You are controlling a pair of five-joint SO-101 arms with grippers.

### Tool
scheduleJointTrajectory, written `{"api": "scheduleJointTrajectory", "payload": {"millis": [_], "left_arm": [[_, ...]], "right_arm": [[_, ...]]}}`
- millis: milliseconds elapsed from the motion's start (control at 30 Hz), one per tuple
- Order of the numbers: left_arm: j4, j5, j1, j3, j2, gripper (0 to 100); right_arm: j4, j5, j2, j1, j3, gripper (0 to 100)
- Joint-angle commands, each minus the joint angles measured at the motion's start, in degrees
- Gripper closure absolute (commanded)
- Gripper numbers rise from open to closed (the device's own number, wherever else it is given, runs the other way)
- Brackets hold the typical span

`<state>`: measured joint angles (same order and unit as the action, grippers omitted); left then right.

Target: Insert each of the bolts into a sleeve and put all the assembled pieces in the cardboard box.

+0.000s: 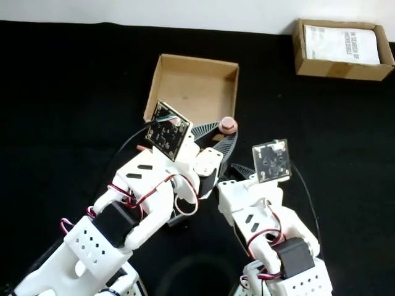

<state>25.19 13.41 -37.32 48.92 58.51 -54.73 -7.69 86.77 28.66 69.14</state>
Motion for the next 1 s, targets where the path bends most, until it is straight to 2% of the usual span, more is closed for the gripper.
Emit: {"api": "scheduleJointTrajectory", "payload": {"millis": [0, 133, 267, 533, 733, 967], "left_arm": [[-1.5, 0.0, 0.7, -0.4, 0.0, 99], [-0.9, 0.0, 1.6, -0.3, 0.0, 99], [2.0, 0.1, 0.5, 0.0, -0.1, 99], [2.5, 0.1, -4.0, 6.0, 0.2, 99], [5.2, 0.1, -4.1, 6.0, 0.2, 98], [20.1, 0.1, -4.0, 1.1, 0.3, 77]], "right_arm": [[1.4, 0.1, 3.2, 0.2, -0.9, 99.2], [1.4, 0.1, 5.9, 0.1, -0.4, 99.2], [1.3, 0.1, 6.5, 0.1, -0.4, 99.2], [1.3, 0.1, 6.7, 0.1, -0.4, 99.2], [1.3, 0.1, 6.7, 0.1, -0.4, 99.2], [1.3, 0.1, 6.4, 0.0, -0.5, 99.2]]}}
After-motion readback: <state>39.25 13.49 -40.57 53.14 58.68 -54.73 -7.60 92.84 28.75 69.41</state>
